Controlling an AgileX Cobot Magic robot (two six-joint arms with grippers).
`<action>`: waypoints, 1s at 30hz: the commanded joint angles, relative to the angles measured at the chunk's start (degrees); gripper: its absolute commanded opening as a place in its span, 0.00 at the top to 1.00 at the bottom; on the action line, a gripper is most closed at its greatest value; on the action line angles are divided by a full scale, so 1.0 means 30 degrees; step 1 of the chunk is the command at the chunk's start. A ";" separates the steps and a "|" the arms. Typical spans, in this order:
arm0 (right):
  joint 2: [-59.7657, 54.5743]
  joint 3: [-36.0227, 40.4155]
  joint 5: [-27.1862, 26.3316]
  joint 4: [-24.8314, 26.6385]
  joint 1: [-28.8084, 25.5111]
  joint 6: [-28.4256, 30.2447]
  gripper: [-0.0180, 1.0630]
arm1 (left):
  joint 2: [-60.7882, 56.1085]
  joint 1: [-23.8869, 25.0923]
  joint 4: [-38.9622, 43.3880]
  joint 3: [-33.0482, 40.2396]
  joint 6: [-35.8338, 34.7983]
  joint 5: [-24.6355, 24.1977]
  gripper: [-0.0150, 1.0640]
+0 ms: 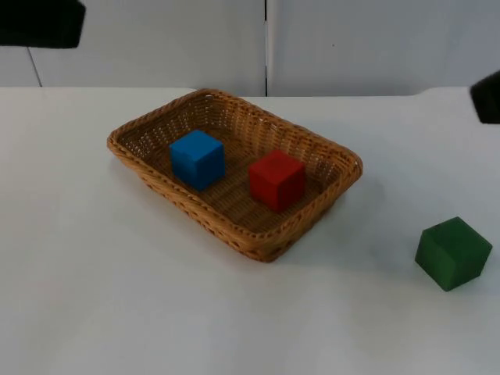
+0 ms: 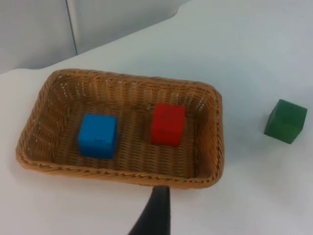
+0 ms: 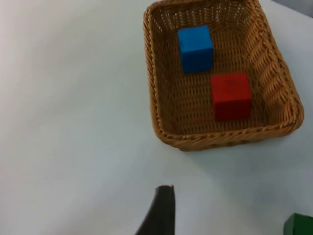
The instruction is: Pick up one cube with each hand and place exactly two cubes into the same basket, leaving the remaining cube outside.
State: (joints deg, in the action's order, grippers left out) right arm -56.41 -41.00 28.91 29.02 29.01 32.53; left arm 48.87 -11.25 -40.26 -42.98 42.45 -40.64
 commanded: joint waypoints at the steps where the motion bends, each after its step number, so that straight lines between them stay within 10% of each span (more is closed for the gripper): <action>1: 0.1234 0.0655 -0.0219 0.0389 0.0099 -0.0118 0.28 | -0.0862 0.0007 0.0134 0.0187 -0.0572 -0.0382 0.21; 30: 1.1667 0.2853 0.3909 -0.1459 0.0099 -0.2434 0.28 | -1.0130 0.0007 0.8240 0.0187 -0.8471 -0.4385 0.21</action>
State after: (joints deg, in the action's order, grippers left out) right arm -21.99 -32.74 40.01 25.58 29.01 25.96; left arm 18.92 -11.25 -16.33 -42.61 18.35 -53.17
